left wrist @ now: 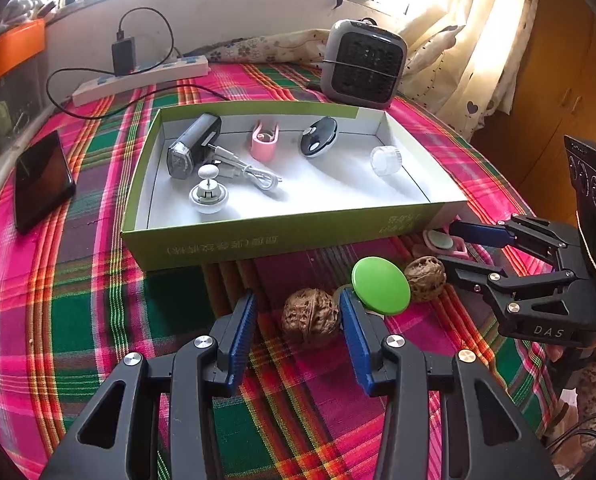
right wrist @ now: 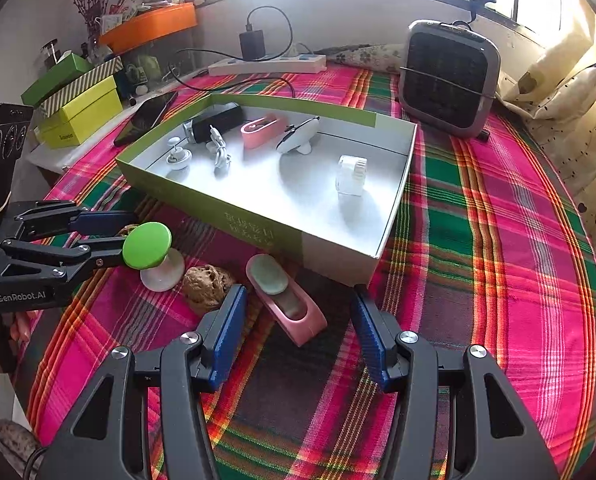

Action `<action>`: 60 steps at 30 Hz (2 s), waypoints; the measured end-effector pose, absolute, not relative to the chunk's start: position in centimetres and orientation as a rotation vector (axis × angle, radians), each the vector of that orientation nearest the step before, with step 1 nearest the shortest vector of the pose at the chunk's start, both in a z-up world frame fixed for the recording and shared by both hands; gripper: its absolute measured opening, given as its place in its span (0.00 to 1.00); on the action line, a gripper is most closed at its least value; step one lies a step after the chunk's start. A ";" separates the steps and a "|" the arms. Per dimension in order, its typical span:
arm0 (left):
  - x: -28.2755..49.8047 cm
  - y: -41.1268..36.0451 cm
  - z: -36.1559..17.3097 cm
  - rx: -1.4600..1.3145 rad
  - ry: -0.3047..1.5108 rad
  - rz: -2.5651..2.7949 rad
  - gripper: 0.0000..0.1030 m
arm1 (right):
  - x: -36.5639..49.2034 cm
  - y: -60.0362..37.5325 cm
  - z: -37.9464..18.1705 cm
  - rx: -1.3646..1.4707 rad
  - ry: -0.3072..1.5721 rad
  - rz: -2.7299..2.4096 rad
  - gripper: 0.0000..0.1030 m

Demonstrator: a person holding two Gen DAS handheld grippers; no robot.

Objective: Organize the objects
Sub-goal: 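Move left tool toward walnut while right tool approaches pink-and-mint clip, then close left tool on walnut while right tool closes on pink-and-mint clip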

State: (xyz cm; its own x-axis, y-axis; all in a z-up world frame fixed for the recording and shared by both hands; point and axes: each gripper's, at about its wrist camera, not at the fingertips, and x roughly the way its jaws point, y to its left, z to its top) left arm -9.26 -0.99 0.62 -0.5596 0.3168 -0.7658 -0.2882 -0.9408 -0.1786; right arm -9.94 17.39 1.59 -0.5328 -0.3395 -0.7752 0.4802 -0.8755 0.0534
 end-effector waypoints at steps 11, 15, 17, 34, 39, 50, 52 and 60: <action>-9.5 -1.0 0.5 -1.235 -0.061 2.524 0.40 | -10.3 17.1 1.3 1.175 0.216 -2.394 0.52; -9.6 -1.0 0.5 -1.244 -0.079 2.538 0.39 | -10.3 17.0 1.3 1.177 0.232 -2.401 0.52; -9.5 -1.1 0.5 -1.242 -0.086 2.542 0.39 | -10.1 16.9 1.3 1.177 0.250 -2.414 0.46; -9.2 -1.6 0.5 -1.258 -0.083 2.585 0.29 | -9.1 17.6 1.4 1.171 0.239 -2.424 0.21; -9.0 -1.7 0.5 -1.260 -0.077 2.595 0.26 | -8.5 17.9 1.5 1.181 0.209 -2.418 0.18; -9.0 -2.0 0.5 -1.267 -0.090 2.613 0.26 | -8.7 17.5 1.5 1.190 0.175 -2.420 0.35; -9.1 -2.0 0.5 -1.262 -0.086 2.616 0.26 | -8.7 17.1 1.4 1.175 0.210 -2.420 0.40; -9.4 -1.6 0.4 -1.250 -0.066 2.639 0.26 | -9.6 17.0 1.4 1.191 0.213 -2.459 0.40</action>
State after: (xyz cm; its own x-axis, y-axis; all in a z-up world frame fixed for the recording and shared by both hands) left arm -9.42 -1.57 0.38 -0.6142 0.2170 -0.7587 -0.1785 -0.9747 -0.1342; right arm -9.56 16.99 1.39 -0.5579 -0.2857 -0.7792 0.4152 -0.9090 0.0360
